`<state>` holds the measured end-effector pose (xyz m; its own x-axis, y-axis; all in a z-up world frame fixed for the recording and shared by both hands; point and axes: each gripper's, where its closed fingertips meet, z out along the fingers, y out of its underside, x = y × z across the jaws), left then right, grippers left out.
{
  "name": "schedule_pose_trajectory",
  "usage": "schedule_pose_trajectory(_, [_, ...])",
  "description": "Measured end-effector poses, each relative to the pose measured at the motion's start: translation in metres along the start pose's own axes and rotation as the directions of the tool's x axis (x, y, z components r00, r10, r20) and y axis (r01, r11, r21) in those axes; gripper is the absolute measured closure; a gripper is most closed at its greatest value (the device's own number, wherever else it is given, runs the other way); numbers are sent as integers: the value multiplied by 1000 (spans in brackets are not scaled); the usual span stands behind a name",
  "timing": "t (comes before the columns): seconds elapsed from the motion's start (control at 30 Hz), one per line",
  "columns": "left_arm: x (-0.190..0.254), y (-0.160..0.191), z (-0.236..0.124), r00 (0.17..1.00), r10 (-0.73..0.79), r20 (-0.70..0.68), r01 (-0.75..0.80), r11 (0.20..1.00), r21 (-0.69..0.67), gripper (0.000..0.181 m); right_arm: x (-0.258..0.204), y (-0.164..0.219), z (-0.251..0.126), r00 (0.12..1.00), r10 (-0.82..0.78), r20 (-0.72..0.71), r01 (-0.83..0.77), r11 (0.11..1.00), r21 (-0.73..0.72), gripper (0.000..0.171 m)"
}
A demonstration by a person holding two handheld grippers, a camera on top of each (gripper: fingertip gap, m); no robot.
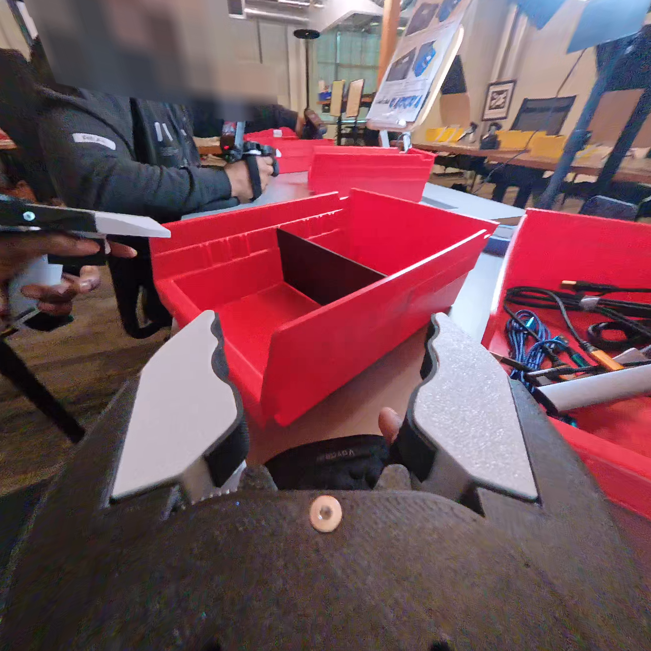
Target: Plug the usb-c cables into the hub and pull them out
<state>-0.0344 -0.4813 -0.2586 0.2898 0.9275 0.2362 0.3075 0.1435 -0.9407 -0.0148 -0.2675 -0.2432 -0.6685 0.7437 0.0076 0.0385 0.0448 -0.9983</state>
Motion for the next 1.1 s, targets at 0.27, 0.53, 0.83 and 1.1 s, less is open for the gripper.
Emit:
schedule_pose_trajectory(0.27, [0, 10, 31, 973, 193, 123, -202, 977, 64, 117, 5, 23, 23, 988, 62, -139, -85, 983, -161, 96])
schedule_pose_trajectory(0.53, [18, -10, 29, 928, 281, 243, -313, 944, 106, 175, 17, 43, 35, 945, -198, -260, 90, 923, -374, 148])
schedule_pose_trajectory(0.83, [131, -112, -45, 935, 272, 226, -353, 680, 643, 174, 35, -78, -44, 839, -340, -425, 384, 923, 18, 150])
schedule_pose_trajectory(1.1, [327, -76, 23, 886, 428, -179, -195, 694, 693, 168, 149, -77, -231, 537, -406, -740, 425, 887, -178, 153])
